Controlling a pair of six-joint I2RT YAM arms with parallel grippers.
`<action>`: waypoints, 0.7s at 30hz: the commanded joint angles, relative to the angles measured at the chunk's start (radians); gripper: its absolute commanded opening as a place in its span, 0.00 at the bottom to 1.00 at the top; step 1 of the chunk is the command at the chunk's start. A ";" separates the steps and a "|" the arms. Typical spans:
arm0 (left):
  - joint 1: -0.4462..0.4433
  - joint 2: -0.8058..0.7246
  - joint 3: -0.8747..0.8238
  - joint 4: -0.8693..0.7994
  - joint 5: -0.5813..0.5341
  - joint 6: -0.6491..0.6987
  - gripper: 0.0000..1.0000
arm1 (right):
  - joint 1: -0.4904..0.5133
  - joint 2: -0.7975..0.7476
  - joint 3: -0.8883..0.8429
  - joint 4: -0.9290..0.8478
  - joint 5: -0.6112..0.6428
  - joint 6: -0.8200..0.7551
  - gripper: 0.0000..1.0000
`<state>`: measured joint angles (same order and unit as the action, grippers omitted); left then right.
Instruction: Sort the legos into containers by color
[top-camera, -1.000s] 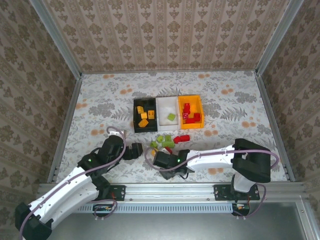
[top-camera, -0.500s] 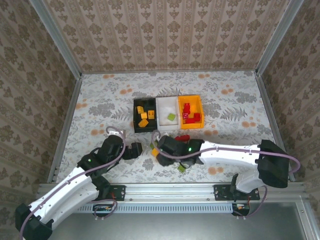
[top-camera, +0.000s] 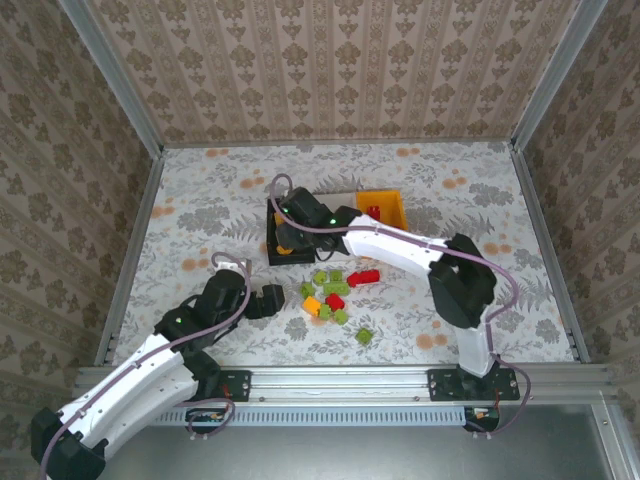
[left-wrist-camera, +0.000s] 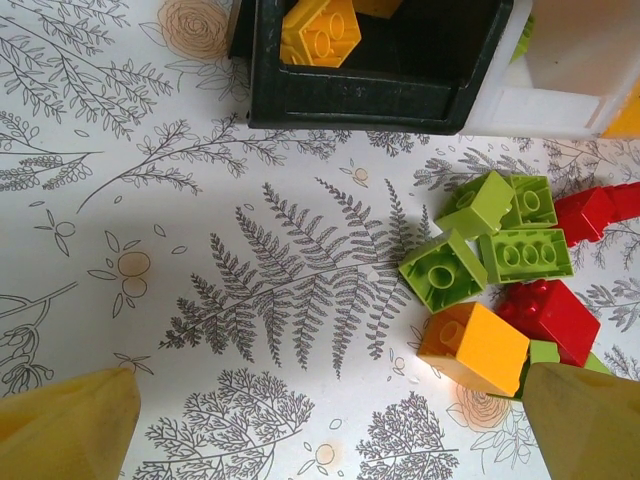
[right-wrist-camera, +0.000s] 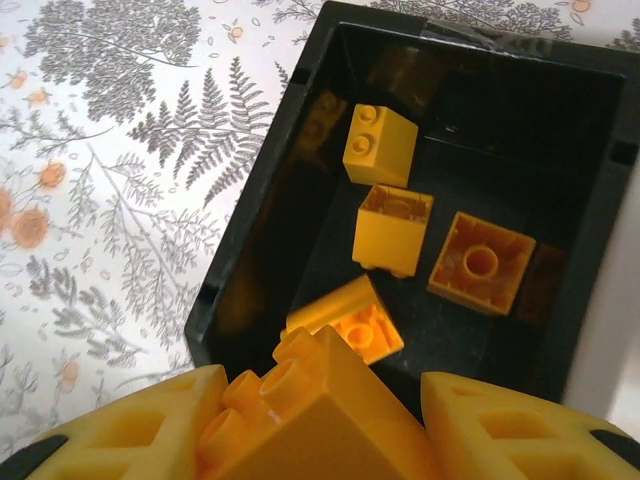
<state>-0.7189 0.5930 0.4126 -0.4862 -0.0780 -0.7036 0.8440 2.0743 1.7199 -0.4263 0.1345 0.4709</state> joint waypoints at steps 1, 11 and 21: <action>0.005 -0.015 0.003 0.002 -0.001 0.000 1.00 | -0.009 0.056 0.097 -0.048 0.005 0.011 0.41; 0.014 0.024 0.028 0.030 0.028 0.044 1.00 | -0.020 -0.010 0.135 -0.036 -0.005 0.033 0.78; -0.050 0.242 0.100 0.153 0.078 0.103 0.99 | -0.020 -0.421 -0.322 0.097 0.027 0.078 0.81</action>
<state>-0.7403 0.7994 0.4648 -0.3992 -0.0208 -0.6460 0.8288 1.7535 1.4963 -0.3729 0.1360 0.5236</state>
